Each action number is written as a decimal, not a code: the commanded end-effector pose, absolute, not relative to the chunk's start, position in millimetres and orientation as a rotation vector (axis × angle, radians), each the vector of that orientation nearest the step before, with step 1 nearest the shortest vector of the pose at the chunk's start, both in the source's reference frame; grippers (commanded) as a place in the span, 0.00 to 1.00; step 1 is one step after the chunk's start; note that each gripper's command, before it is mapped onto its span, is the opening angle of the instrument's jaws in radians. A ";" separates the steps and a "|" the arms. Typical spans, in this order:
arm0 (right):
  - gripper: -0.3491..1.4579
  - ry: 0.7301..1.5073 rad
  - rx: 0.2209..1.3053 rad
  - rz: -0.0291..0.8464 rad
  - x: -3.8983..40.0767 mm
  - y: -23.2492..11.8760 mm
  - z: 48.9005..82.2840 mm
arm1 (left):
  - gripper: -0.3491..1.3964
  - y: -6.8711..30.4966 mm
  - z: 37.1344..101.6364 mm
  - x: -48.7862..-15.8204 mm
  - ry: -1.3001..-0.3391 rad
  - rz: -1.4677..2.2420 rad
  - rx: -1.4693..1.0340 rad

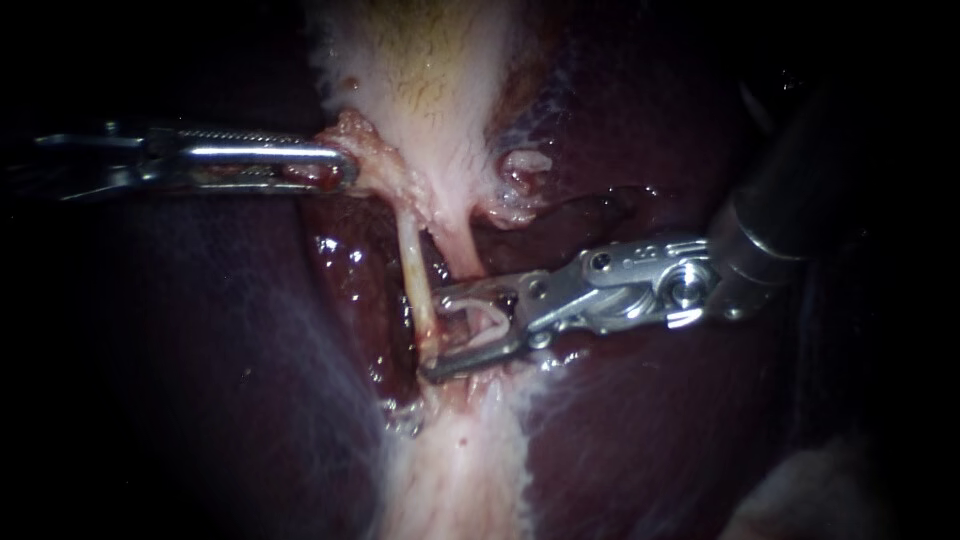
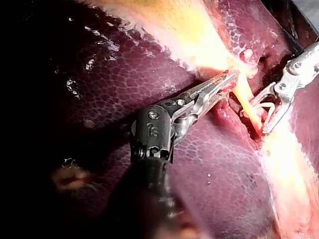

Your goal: Clipping first clip left tube

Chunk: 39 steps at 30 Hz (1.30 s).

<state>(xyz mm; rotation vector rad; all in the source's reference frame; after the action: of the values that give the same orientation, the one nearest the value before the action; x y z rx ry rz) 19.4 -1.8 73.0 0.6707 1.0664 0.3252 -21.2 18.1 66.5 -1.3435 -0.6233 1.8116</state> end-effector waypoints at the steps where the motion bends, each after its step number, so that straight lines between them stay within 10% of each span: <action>1: 0.47 1.070 0.675 0.328 19.7 -1.9 73.1 | 0.00 18.1 66.5 -21.2 -0.623 1.811 -1.343; 39: 0.47 1.227 0.913 0.331 22.0 -5.7 69.5 | 0.00 18.2 66.6 -21.3 -0.623 1.812 -1.344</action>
<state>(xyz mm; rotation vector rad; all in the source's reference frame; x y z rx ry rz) 22.1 -5.9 69.1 0.9269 1.2344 0.3287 -21.3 18.2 66.6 -1.3432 -0.6226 1.8115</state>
